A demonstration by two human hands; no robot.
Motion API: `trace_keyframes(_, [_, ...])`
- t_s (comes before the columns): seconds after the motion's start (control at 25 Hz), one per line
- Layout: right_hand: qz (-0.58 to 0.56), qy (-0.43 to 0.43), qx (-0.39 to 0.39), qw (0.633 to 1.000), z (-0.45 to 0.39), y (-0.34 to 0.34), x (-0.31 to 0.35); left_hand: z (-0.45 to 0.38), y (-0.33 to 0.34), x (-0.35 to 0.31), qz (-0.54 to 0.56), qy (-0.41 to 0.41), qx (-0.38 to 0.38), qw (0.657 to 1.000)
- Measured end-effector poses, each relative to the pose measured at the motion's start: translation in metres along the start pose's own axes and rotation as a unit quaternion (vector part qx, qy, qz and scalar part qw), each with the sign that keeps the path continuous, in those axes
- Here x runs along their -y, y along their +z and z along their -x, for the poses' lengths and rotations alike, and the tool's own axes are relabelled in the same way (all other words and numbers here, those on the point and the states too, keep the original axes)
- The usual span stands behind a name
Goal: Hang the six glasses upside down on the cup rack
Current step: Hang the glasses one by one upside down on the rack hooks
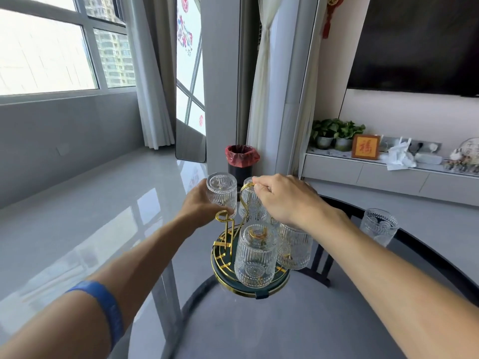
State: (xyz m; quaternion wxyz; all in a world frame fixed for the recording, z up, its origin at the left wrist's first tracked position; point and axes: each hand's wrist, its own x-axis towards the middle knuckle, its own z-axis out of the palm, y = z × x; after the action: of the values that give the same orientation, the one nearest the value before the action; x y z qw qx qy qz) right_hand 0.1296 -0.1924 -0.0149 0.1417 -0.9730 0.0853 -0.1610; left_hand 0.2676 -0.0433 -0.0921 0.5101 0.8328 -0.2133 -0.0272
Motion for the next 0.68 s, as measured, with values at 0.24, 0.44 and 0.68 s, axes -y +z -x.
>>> trace_keyframes(0.24, [-0.009,-0.005,-0.010,1.000,0.001,0.000,-0.001,0.007,0.009,0.021,0.009,0.000,0.030,0.999])
trace_keyframes(0.44, [-0.051,0.008,-0.011,0.999,0.004,0.008,-0.010,0.008,-0.018,0.006,0.010,-0.049,0.100,0.994])
trace_keyframes(0.68, [-0.132,0.015,-0.049,0.990,0.040,0.017,-0.040,0.043,-0.043,-0.057,0.051,0.023,0.025,0.998])
